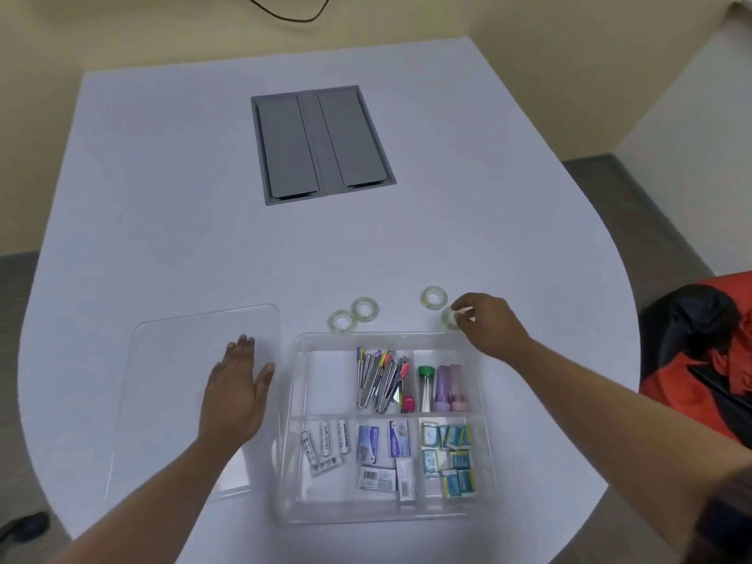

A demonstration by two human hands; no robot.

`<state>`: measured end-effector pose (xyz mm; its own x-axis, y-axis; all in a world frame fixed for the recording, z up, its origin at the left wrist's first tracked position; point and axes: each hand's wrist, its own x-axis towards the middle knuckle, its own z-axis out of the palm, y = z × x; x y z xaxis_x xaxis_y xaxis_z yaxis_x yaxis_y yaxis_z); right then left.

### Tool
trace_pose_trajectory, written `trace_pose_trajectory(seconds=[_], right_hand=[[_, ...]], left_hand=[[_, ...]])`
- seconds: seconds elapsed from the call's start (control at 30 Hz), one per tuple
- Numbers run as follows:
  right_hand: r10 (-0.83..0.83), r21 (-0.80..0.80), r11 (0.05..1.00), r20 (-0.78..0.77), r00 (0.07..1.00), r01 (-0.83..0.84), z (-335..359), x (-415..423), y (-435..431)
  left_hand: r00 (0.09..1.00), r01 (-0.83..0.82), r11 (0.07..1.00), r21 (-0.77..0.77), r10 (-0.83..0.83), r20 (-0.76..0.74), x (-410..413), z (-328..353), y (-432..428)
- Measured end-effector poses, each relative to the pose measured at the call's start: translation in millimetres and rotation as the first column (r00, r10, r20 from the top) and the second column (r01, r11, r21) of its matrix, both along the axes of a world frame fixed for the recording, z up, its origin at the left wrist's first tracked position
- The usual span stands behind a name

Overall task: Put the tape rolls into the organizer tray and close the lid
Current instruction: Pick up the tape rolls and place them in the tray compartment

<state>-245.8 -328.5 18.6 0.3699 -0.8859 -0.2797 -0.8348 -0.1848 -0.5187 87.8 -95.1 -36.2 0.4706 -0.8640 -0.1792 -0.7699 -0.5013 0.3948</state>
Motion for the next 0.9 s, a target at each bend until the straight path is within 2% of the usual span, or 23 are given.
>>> trace_pose_trajectory(seconds=[0.17, 0.27, 0.47, 0.73, 0.8, 0.9], right_hand=[[0.063, 0.045, 0.997, -0.168, 0.984, -0.056, -11.4, -8.1, -23.5], [0.026, 0.068, 0.998, -0.214, 0.977, -0.012, -15.7, -2.1, -28.4], [-0.147, 0.117, 0.977, -0.244, 0.958, 0.180, -28.4, 11.7, -31.8], [-0.103, 0.068, 0.988, -0.375, 0.921, 0.138, -30.5, 28.4, -35.1], [-0.132, 0.011, 0.990, -0.323, 0.937, 0.144, -20.6, 35.0, -34.4], [-0.162, -0.088, 0.985, -0.124, 0.979, 0.152, 3.2, 51.4, -20.6]], left_hand=[[0.986, 0.152, 0.975, 0.162, -0.160, 0.038, 9.5, -16.9, 9.2], [0.976, 0.205, 0.958, 0.200, -0.215, 0.025, 3.2, -27.2, 12.1], [0.980, 0.190, 0.963, 0.193, -0.197, 0.019, -3.0, -37.2, 15.1], [0.985, 0.163, 0.964, 0.210, -0.171, 0.020, -1.0, -44.7, 18.8], [0.986, 0.160, 0.966, 0.201, -0.167, 0.021, -0.4, -45.6, 19.6], [0.985, 0.159, 0.970, 0.183, -0.168, 0.032, -1.0, -44.2, 20.3]])
